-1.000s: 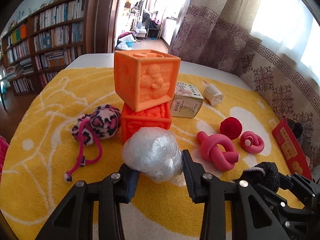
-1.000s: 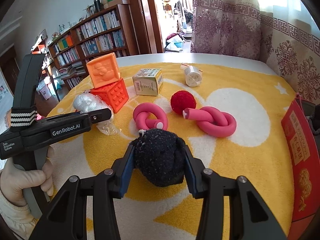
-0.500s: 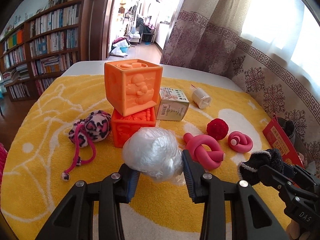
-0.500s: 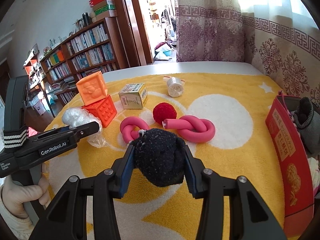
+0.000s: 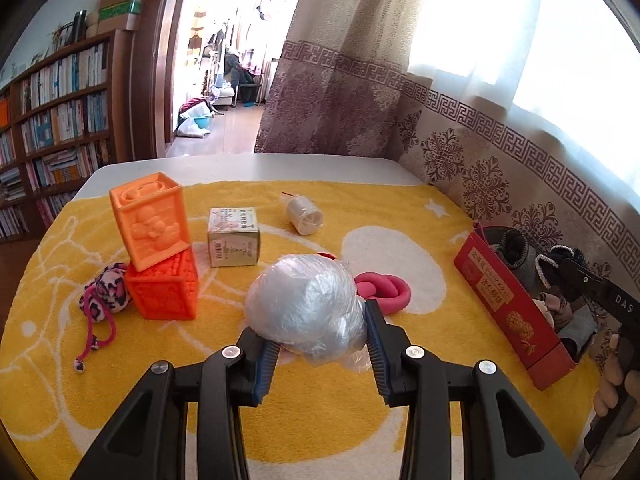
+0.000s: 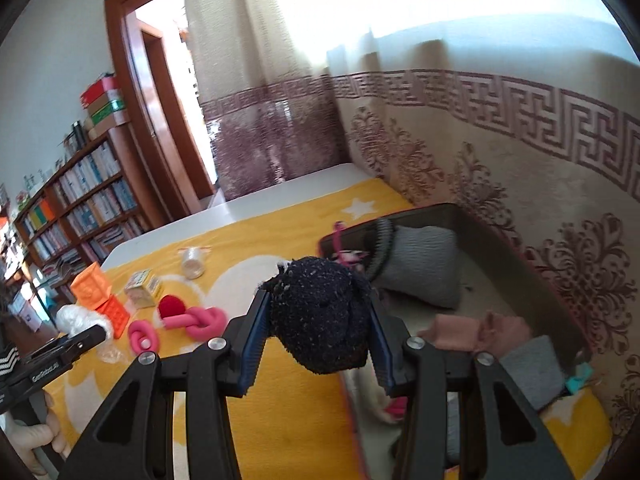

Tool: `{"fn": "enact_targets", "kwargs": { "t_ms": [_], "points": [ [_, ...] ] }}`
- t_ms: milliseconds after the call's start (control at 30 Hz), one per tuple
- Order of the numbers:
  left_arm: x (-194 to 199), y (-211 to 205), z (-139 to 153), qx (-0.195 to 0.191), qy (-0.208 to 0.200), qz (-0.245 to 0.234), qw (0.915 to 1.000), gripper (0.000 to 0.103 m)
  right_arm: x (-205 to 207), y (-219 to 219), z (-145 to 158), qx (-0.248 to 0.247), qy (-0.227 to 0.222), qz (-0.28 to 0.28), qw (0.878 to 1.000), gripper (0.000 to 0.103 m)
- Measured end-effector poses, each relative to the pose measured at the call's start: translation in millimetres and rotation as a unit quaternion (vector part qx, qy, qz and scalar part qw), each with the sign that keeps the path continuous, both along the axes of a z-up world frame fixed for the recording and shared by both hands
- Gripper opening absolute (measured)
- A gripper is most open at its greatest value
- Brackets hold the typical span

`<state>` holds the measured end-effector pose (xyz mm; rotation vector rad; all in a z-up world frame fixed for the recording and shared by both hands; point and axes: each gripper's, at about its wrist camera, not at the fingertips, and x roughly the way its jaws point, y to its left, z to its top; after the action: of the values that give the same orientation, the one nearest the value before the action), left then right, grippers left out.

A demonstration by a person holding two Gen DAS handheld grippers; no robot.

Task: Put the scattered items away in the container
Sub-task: 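Carry both items into the red box and open both tools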

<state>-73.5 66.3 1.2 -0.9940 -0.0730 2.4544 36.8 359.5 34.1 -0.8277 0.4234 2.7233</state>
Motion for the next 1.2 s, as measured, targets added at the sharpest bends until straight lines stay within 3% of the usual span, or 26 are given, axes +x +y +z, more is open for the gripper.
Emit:
{"fn": "enact_targets", "kwargs": {
  "t_ms": [233,333,600,967,1033,1100,1200],
  "points": [
    [10,51,13,-0.006,0.009,-0.046,0.9989,0.041,10,68,2,-0.003,-0.007,-0.078,0.997,0.053],
    [15,71,16,-0.011,0.010,-0.062,0.9980,0.041,16,86,2,-0.032,0.010,-0.091,0.995,0.084],
    [26,133,29,-0.019,0.020,-0.114,0.9931,0.041,27,98,6,-0.063,0.036,-0.095,0.993,0.084],
    [39,241,27,-0.005,0.025,-0.207,0.9780,0.042,43,113,18,-0.094,0.065,-0.124,0.986,0.084],
    [42,256,29,0.006,0.021,-0.229,0.9733,0.047,46,115,18,-0.100,0.067,-0.127,0.985,0.084],
    [43,265,31,0.017,0.014,-0.240,0.9705,0.081,47,116,18,-0.102,0.067,-0.125,0.985,0.084],
    [49,262,37,0.019,0.041,-0.230,0.9721,0.083,43,113,18,-0.100,0.066,-0.119,0.986,0.084]
  ]
}}
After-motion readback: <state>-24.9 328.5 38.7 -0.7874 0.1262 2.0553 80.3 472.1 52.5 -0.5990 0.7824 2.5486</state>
